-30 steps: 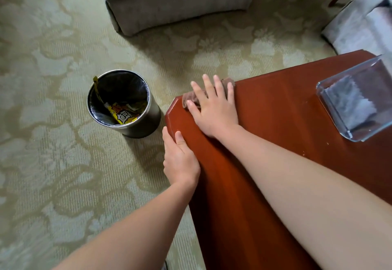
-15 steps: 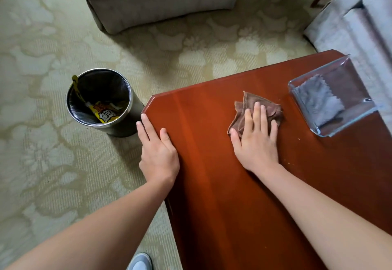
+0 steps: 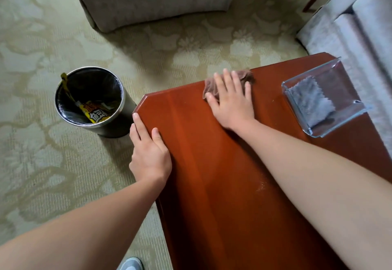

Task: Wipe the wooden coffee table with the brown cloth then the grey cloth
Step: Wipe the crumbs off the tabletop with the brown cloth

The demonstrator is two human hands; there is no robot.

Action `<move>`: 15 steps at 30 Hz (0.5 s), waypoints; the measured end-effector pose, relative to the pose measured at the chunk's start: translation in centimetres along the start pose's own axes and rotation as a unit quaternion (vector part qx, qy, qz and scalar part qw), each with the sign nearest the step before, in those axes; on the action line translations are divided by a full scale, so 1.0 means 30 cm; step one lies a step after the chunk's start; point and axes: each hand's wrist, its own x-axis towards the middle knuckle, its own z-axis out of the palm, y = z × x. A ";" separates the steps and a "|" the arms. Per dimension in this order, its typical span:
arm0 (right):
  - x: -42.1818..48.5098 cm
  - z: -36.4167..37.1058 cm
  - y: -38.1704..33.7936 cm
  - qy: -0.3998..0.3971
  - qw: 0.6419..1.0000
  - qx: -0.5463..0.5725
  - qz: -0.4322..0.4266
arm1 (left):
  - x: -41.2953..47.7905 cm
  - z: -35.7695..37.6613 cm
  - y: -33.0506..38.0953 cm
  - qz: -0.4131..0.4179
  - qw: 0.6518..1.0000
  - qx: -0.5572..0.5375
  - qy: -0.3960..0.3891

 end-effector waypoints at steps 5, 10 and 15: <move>-0.148 0.043 0.092 -0.002 0.994 0.033 0.101 | 0.007 0.004 -0.002 0.003 1.000 0.004 0.008; -0.682 0.164 0.120 -0.010 0.994 0.001 0.108 | -0.005 0.002 0.003 0.011 1.000 0.011 0.016; -0.959 0.227 0.032 -0.062 0.991 -0.010 0.120 | -0.010 -0.002 0.013 0.011 1.000 0.007 0.016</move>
